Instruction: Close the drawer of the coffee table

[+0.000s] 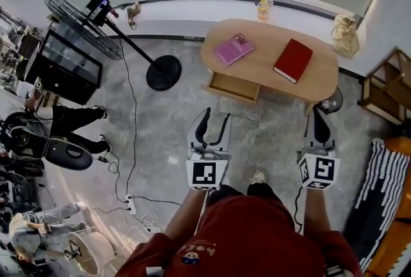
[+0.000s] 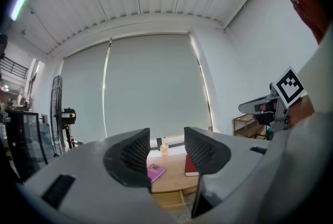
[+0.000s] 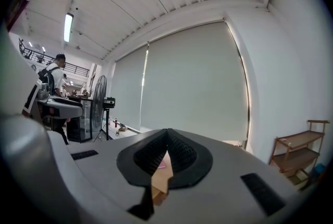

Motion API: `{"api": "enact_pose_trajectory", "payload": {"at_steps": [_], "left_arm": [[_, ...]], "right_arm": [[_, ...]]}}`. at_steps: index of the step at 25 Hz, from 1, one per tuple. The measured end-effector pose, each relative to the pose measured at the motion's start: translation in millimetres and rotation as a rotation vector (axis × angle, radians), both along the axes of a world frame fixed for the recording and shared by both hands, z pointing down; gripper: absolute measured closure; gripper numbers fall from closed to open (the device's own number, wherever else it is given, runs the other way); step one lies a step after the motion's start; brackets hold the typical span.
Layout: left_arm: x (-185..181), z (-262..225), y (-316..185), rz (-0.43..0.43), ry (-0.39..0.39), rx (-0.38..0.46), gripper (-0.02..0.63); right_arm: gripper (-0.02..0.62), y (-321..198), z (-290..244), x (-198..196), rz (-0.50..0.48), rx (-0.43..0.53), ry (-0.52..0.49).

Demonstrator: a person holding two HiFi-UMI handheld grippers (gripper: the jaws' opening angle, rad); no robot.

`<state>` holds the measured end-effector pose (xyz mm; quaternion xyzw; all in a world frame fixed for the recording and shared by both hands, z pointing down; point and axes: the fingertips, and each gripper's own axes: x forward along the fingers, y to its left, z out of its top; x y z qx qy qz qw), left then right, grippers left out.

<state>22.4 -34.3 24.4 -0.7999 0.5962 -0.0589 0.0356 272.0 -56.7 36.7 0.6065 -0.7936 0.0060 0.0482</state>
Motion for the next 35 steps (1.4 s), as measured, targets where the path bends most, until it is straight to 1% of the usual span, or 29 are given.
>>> {"api": "enact_pose_trajectory", "payload": {"at_steps": [3, 6, 10, 12, 19, 22, 24, 27, 32, 35], "left_arm": [[-17, 2, -14, -0.011, 0.017, -0.005, 0.413], [-37, 7, -32, 0.002, 0.03, 0.0, 0.413], [-77, 7, -58, 0.045, 0.026, 0.023, 0.413], [-98, 8, -69, 0.074, 0.013, 0.033, 0.413], [-175, 9, -109, 0.119, 0.012, 0.03, 0.413], [-196, 14, -120, 0.14, 0.001, 0.022, 0.413], [-202, 18, -126, 0.153, -0.009, 0.018, 0.413], [-202, 26, -128, 0.154, -0.029, -0.001, 0.413], [-187, 33, -120, 0.117, -0.048, 0.006, 0.413], [-172, 36, -111, 0.092, -0.037, -0.002, 0.413]], "right_arm": [[0.598, -14, -2, -18, -0.012, 0.0, 0.018], [0.598, -29, -1, -38, -0.002, 0.001, 0.038], [0.598, -43, -8, -77, 0.049, 0.018, 0.068], [0.598, -48, -10, -100, 0.076, 0.021, 0.054], [0.598, -70, -15, -171, 0.133, 0.023, 0.052], [0.598, -73, -16, -189, 0.157, 0.025, 0.061], [0.598, -74, -17, -194, 0.167, 0.026, 0.066], [0.598, -74, -19, -192, 0.158, 0.042, 0.086], [0.598, -76, -21, -172, 0.118, 0.049, 0.091], [0.598, -73, -24, -149, 0.108, 0.055, 0.092]]}}
